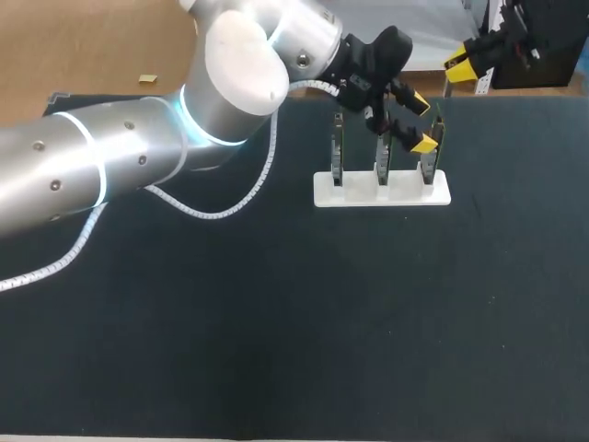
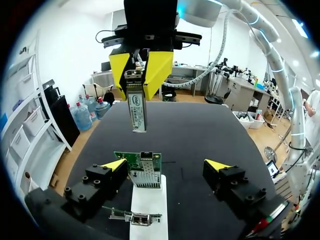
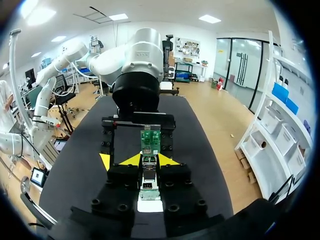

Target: Pick up the optical module with the left hand, and insert it into the network port with the right hand.

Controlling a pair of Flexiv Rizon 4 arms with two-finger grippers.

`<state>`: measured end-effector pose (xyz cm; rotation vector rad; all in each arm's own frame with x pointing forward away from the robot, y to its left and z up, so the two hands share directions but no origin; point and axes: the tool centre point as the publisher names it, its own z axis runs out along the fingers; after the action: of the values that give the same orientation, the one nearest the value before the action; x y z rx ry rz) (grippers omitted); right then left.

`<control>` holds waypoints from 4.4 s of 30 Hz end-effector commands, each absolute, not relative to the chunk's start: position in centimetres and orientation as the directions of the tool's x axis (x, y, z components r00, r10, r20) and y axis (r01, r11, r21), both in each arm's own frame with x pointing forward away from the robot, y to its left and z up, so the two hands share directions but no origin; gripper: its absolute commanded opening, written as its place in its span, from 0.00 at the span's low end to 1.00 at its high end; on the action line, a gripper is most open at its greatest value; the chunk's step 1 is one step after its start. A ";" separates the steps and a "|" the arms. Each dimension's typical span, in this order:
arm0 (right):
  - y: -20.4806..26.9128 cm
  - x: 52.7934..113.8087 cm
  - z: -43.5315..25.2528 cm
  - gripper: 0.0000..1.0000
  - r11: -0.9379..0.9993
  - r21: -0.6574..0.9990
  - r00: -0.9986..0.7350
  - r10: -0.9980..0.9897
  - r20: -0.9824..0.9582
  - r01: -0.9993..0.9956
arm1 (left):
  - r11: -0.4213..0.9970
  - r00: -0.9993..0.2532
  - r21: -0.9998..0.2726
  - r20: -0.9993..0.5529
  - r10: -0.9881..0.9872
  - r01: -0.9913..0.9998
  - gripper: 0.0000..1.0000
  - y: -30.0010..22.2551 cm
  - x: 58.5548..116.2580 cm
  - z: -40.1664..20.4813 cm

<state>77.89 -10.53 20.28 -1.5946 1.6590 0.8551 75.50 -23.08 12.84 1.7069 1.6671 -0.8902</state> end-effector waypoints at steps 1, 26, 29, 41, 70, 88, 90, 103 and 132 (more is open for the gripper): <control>-10.5 77.8 20.3 0.00 0.039 0.003 -0.024 -0.558 -0.830 -0.999 | -0.047 -0.007 -0.046 -0.792 0.611 0.998 1.00 -23.0 75.7 12.9; -10.6 77.7 20.3 0.00 0.042 0.003 -0.026 -0.556 -0.831 -0.999 | -0.048 -0.008 -0.048 -0.791 0.612 0.998 1.00 -23.2 75.7 12.6; -10.6 77.7 20.3 0.00 0.040 0.003 -0.025 -0.556 -0.831 -0.999 | -0.047 -0.008 -0.046 -0.790 0.614 0.998 1.00 -23.2 75.7 12.7; -10.6 77.9 20.3 0.00 0.039 0.001 -0.022 -0.555 -0.832 -0.999 | -0.045 -0.007 -0.043 -0.789 0.614 0.998 1.00 -23.3 75.9 12.7; -10.4 77.6 19.1 0.00 0.032 0.031 -0.043 -0.542 -0.839 -0.999 | -0.037 -0.010 -0.043 -0.778 0.629 0.998 1.00 -23.4 75.9 12.6; -10.4 77.2 17.5 0.00 0.027 0.053 -0.059 -0.558 -0.828 -0.998 | -0.037 -0.010 -0.043 -0.778 0.629 0.998 1.00 -23.4 75.9 12.6; -10.4 77.2 17.4 0.00 0.026 0.058 -0.062 -0.559 -0.827 -0.998 | -0.037 -0.010 -0.043 -0.778 0.629 0.998 1.00 -23.4 75.9 12.6; -10.2 77.3 16.7 0.00 0.027 0.076 -0.078 -0.553 -0.830 -0.997 | -0.037 -0.010 -0.043 -0.778 0.629 0.998 1.00 -23.4 75.9 12.6; -10.0 77.6 16.9 0.00 0.031 0.060 -0.067 -0.557 -0.828 -0.998 | -0.037 -0.010 -0.043 -0.778 0.629 0.998 1.00 -23.4 75.9 12.6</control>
<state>77.61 -10.03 16.88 -1.5902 1.6942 0.9112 75.74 -23.26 12.59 1.7157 1.6865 -0.8656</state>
